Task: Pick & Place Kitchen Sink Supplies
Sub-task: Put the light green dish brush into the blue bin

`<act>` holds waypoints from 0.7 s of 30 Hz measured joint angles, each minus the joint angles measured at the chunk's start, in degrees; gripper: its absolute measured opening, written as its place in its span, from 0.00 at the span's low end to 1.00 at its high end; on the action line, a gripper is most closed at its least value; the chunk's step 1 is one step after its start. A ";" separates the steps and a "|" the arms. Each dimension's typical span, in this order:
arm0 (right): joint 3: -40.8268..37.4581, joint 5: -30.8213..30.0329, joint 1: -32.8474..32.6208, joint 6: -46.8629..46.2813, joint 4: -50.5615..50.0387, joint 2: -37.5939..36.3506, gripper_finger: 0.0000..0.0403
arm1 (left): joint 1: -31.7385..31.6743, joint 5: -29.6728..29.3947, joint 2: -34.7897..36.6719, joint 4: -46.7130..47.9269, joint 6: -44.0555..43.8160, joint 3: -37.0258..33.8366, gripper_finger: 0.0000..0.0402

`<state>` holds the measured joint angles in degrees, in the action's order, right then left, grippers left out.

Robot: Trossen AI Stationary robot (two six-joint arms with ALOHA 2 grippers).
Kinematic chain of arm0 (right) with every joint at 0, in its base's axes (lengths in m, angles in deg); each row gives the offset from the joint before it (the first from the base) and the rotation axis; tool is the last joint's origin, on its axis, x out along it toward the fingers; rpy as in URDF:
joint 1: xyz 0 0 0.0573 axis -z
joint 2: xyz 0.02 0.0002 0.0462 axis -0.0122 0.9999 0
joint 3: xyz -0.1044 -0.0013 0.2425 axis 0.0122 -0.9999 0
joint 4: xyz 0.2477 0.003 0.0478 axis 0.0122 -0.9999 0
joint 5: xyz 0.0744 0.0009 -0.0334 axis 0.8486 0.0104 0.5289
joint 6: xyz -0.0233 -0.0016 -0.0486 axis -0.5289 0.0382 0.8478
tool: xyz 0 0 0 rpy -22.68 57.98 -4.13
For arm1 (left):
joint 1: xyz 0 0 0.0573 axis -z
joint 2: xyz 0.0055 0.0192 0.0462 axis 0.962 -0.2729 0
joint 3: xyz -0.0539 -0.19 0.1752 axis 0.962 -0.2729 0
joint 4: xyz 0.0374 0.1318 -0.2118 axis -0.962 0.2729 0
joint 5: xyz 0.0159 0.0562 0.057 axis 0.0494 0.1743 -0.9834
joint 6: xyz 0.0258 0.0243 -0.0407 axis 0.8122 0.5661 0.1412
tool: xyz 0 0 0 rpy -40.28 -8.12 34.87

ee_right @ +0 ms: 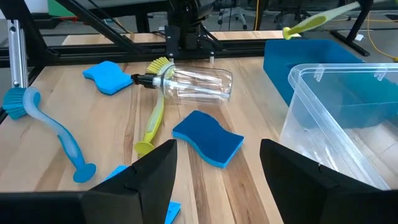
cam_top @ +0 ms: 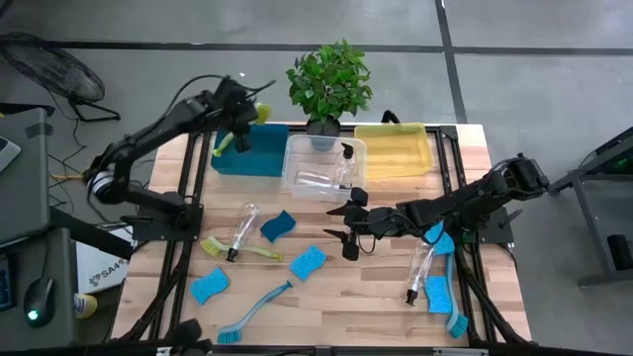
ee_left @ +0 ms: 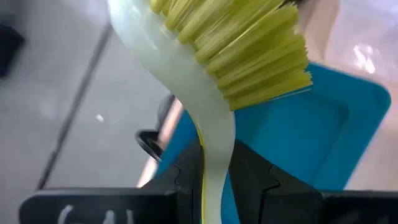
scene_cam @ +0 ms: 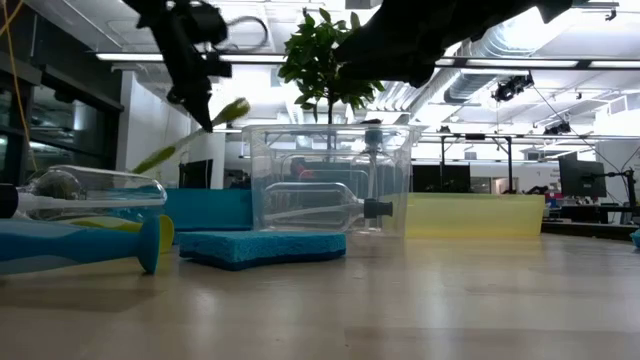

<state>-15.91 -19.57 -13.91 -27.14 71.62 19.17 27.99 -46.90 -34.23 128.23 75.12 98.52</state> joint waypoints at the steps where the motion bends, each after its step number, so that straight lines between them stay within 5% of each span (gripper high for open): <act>1: 0.00 0.02 0.00 0.00 -0.09 0.00 0.56 | 0.00 0.00 -1.66 1.19 0.00 1.30 0.13; 9: 0.00 0.00 0.00 0.02 -1.37 0.00 0.56 | 0.00 0.02 -11.64 5.94 -0.01 8.06 0.13; 21: 0.00 0.00 0.00 -0.20 -2.51 0.00 0.56 | -2.97 1.01 -18.01 8.48 -0.96 8.88 0.13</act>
<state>-15.91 -19.57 -13.91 -27.34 69.11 19.17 25.02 -45.88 -52.24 136.70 74.16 107.40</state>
